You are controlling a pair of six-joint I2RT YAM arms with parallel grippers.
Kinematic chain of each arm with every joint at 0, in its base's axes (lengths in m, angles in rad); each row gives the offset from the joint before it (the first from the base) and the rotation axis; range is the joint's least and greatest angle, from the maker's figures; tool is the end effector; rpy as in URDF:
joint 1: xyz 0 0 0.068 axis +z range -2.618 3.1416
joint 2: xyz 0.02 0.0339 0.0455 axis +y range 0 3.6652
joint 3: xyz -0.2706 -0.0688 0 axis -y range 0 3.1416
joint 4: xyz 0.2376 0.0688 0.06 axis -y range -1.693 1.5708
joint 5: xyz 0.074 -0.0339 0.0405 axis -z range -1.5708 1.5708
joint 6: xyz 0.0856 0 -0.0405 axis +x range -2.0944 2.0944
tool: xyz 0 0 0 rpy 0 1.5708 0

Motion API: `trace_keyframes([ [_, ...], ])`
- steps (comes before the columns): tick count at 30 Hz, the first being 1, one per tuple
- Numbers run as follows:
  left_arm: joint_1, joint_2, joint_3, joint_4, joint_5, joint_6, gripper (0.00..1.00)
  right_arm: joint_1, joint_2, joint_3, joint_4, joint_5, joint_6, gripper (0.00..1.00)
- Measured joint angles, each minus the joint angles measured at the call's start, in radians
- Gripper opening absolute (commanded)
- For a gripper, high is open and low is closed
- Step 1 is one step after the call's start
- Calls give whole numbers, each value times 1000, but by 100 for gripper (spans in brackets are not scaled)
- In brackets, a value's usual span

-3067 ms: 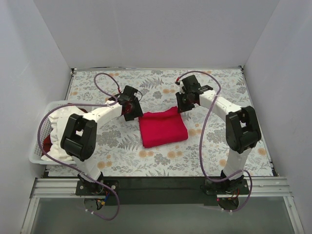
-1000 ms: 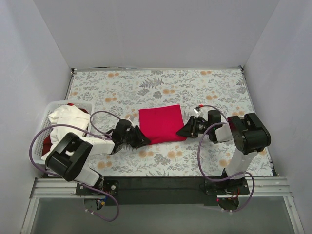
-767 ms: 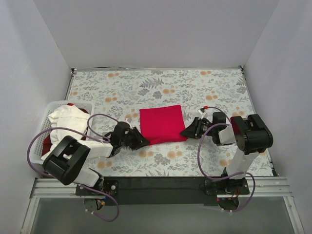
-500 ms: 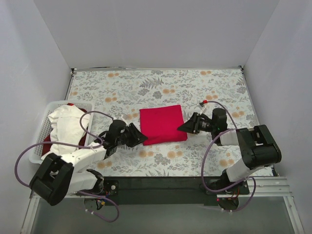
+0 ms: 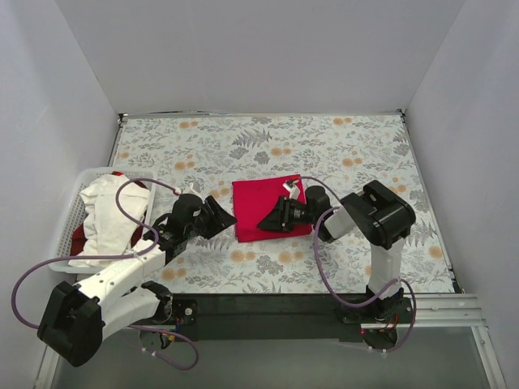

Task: Fold and stack the t-shirts
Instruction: Fold the tshirt

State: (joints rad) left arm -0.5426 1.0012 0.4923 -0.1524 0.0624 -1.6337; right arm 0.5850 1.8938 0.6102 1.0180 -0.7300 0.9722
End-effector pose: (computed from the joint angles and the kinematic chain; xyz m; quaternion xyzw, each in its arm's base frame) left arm 0.1999 -0.1268 0.1801 -0.4542 0.7747 -0.4019 0.1789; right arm 0.2717 0.2484 0.1231 -0.0699 0.7700 0.6003 0.2047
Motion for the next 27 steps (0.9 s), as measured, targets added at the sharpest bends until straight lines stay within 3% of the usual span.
trace_keyframes([
  [2, 0, 4, 0, -15, 0, 3, 45, -1, 92, -9, 58, 3, 54, 48],
  [5, 0, 21, 0, -23, 7, 8, 46, -2, 98, -16, 110, 6, 79, 48],
  [11, 0, 134, 40, -5, 48, 20, 46, -2, 11, -16, 8, 27, 49, 48],
  [20, 0, 363, 163, 123, 113, 21, 22, -102, -182, -28, -47, 20, -8, 48],
  [27, -1, 489, 94, 204, 130, 1, 20, -175, -107, -158, -53, 15, -83, 47],
])
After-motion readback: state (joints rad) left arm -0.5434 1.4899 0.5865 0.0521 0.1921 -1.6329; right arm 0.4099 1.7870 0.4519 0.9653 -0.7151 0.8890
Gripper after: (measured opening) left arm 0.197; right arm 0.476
